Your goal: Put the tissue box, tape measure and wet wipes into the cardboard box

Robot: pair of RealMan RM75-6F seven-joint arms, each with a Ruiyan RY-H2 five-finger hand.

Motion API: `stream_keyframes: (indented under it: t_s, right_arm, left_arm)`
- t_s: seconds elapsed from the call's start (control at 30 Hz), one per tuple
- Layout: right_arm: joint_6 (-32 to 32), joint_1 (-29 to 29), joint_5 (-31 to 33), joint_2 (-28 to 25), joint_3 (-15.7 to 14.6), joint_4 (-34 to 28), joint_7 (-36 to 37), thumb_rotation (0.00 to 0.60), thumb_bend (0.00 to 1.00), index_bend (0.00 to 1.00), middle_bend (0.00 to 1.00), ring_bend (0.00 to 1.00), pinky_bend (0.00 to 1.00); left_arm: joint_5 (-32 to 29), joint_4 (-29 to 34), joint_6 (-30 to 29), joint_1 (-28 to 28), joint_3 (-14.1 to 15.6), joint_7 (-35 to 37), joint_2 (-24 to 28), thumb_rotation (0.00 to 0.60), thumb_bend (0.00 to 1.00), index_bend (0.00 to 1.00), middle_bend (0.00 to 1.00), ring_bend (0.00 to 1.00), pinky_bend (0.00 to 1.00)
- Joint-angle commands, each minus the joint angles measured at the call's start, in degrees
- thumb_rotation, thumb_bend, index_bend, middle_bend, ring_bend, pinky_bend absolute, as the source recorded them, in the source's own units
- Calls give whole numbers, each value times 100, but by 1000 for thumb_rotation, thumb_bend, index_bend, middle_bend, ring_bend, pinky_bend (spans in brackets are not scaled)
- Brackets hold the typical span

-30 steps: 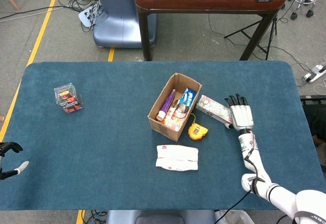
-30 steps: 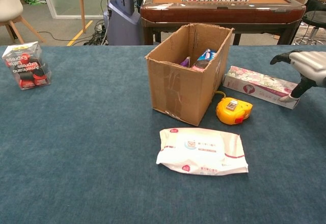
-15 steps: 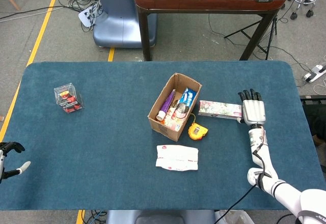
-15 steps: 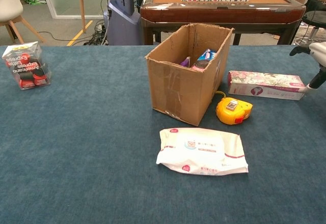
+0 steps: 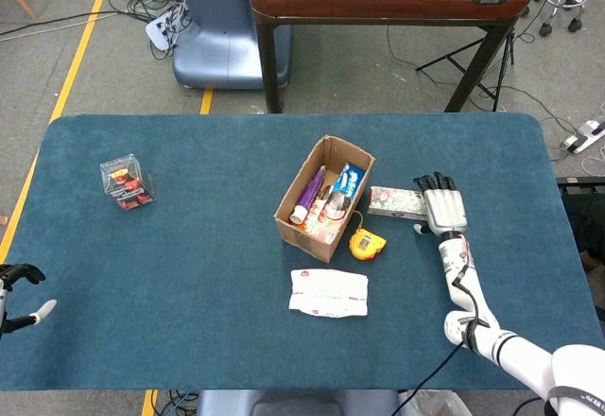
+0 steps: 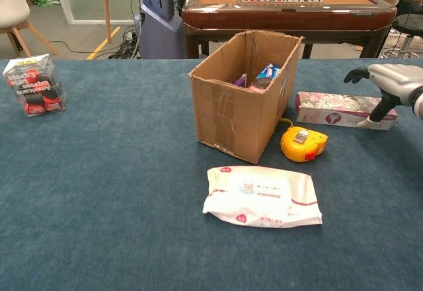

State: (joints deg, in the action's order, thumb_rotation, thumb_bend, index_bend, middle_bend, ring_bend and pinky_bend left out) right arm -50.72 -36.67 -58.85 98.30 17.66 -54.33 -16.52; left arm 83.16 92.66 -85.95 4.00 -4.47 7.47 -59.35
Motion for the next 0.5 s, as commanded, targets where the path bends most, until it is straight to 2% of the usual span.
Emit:
stream_keyframes:
  t_s: [0.03, 0.23, 0.5]
  right_arm:
    - [176, -88, 180, 20, 83, -75, 8, 600, 0, 196, 186, 78, 113]
    - [297, -174, 526, 72, 168, -84, -97, 600, 8, 196, 202, 95, 146]
    - [251, -234, 616, 187, 145, 52, -88, 600, 152, 211, 248, 162, 261]
  left_arm:
    - [-5, 4, 6, -6, 1, 47, 20, 600, 135, 488, 523, 393, 487]
    - [19, 8, -4, -18, 18, 54, 34, 600, 135, 488, 523, 393, 487]
    - [64, 36, -61, -36, 25, 32, 40, 600, 135, 488, 523, 393, 488]
